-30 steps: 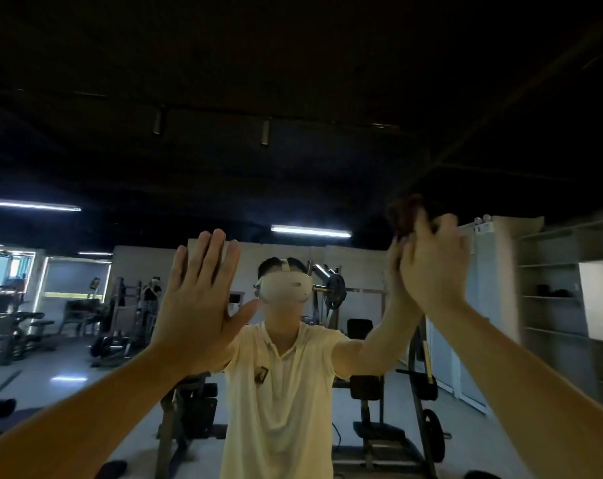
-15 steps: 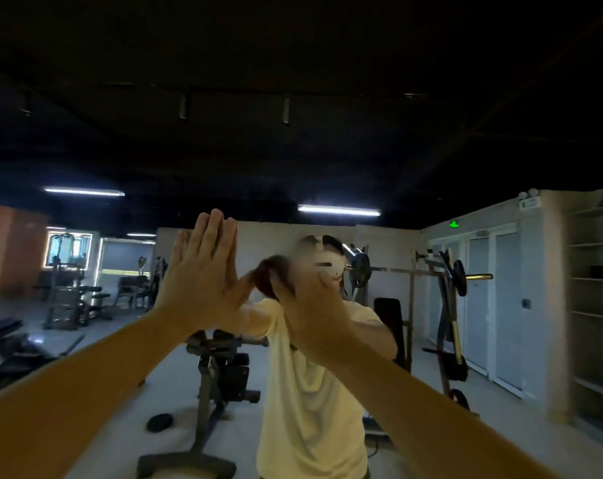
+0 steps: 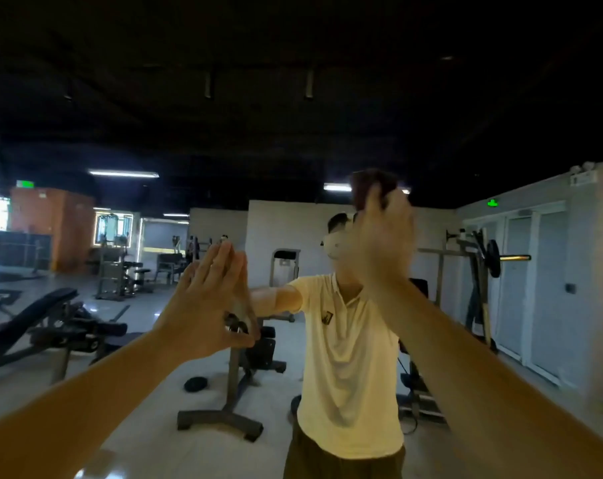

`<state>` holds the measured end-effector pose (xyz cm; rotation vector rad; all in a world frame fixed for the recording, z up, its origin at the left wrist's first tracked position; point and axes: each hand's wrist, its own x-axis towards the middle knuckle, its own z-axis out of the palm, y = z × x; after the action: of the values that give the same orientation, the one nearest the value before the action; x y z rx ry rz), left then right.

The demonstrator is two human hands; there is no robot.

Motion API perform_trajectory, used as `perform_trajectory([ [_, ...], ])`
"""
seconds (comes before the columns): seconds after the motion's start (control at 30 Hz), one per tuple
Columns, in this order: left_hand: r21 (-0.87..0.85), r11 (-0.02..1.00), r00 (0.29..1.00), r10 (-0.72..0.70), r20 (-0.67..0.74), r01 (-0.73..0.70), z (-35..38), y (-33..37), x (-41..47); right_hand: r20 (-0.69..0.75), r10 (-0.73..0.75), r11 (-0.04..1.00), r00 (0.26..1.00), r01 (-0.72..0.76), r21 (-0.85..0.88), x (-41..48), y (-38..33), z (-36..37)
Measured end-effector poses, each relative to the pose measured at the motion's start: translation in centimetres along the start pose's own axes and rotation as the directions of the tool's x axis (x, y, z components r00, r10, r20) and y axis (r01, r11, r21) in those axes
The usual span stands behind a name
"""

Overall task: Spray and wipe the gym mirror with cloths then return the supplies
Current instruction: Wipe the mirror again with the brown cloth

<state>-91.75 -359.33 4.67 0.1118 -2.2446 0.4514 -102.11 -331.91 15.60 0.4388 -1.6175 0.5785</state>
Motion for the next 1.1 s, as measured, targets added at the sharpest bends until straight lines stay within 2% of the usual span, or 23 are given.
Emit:
perform_trajectory([
  [0.07,0.003,1.0,1.0,0.021,-0.009,-0.021,-0.1,-0.2,0.0,0.066,-0.108,0.993,0.992,0.104,0.056,-2.5,-3.1,1.6],
  [0.17,-0.026,0.998,0.993,0.063,-0.097,-0.065,0.4,-0.6,-0.3,0.164,-0.269,0.962,0.949,0.258,0.09,-7.6,-6.4,3.0],
  [0.23,-0.076,0.99,0.98,0.1,-0.173,-0.114,1.1,-1.4,-0.8,0.225,-0.476,0.88,0.85,0.459,0.125,-11.3,-6.4,3.4],
  [0.3,-0.09,0.98,0.957,0.148,-0.249,-0.175,1.7,-3.1,-1.5,0.326,-0.634,0.764,0.701,0.634,0.121,-13.0,-4.7,3.0],
  [0.33,-0.096,0.977,0.947,0.159,-0.278,-0.192,1.9,-4.1,-1.9,0.388,-0.659,0.72,0.644,0.69,0.078,-12.9,-3.8,2.5],
  [0.37,-0.104,0.977,0.941,0.149,-0.304,-0.188,2.0,-5.3,-2.2,0.442,-0.645,0.705,0.624,0.708,0.029,-12.4,-2.8,2.2],
  [0.4,-0.109,0.98,0.938,0.124,-0.323,-0.167,2.1,-6.6,-2.4,0.458,-0.587,0.753,0.667,0.658,0.008,-11.4,-2.4,1.6],
  [0.43,-0.107,0.984,0.942,0.099,-0.321,-0.14,2.3,-7.8,-2.6,0.449,-0.499,0.821,0.741,0.57,-0.029,-10.4,-1.8,1.1],
  [0.5,-0.102,0.989,0.958,0.076,-0.276,-0.107,3.1,-9.5,-2.7,0.276,-0.238,0.938,0.931,0.294,-0.185,-8.3,-1.1,0.3],
  [0.53,-0.105,0.989,0.966,0.075,-0.249,-0.103,3.6,-9.8,-2.7,0.166,-0.084,0.969,0.983,0.12,-0.218,-7.3,-1.2,0.0],
  [0.6,-0.12,0.987,0.974,0.081,-0.212,-0.108,4.7,-9.7,-2.4,-0.011,0.157,0.966,0.987,-0.156,-0.205,-5.9,-2.3,0.2],
  [0.63,-0.138,0.984,0.973,0.079,-0.215,-0.11,5.1,-9.6,-2.2,-0.061,0.228,0.952,0.972,-0.236,-0.194,-5.5,-3.7,0.8],
  [0.67,-0.156,0.981,0.97,0.076,-0.232,-0.115,5.6,-9.5,-2.0,-0.08,0.279,0.946,0.957,-0.288,-0.151,-5.6,-5.5,1.6],
  [0.73,-0.179,0.975,0.96,0.077,-0.268,-0.128,6.2,-9.6,-1.7,-0.024,0.301,0.952,0.953,-0.302,-0.045,-6.9,-10.1,3.1],
  [0.83,-0.196,0.967,0.944,0.097,-0.316,-0.165,6.9,-9.8,-1.4,0.158,0.145,0.989,0.977,-0.144,-0.017,-11.4,-15.8,4.9],
  [0.93,-0.188,0.964,0.93,0.11,-0.35,-0.185,7.1,-9.9,-1.5,0.316,-0.014,0.998,0.949,0.033,-0.055,-17.0,-18.2,6.8],
  [1.03,-0.199,0.96,0.925,0.118,-0.361,-0.2,6.9,-10.1,-1.7,0.384,-0.324,0.924,0.865,0.376,-0.069,-20.7,-17.0,6.8],
  [1.1,-0.204,0.959,0.923,0.113,-0.367,-0.198,6.8,-10.2,-1.8,0.425,-0.412,0.864,0.806,0.494,-0.101,-20.3,-14.4,5.4],
])
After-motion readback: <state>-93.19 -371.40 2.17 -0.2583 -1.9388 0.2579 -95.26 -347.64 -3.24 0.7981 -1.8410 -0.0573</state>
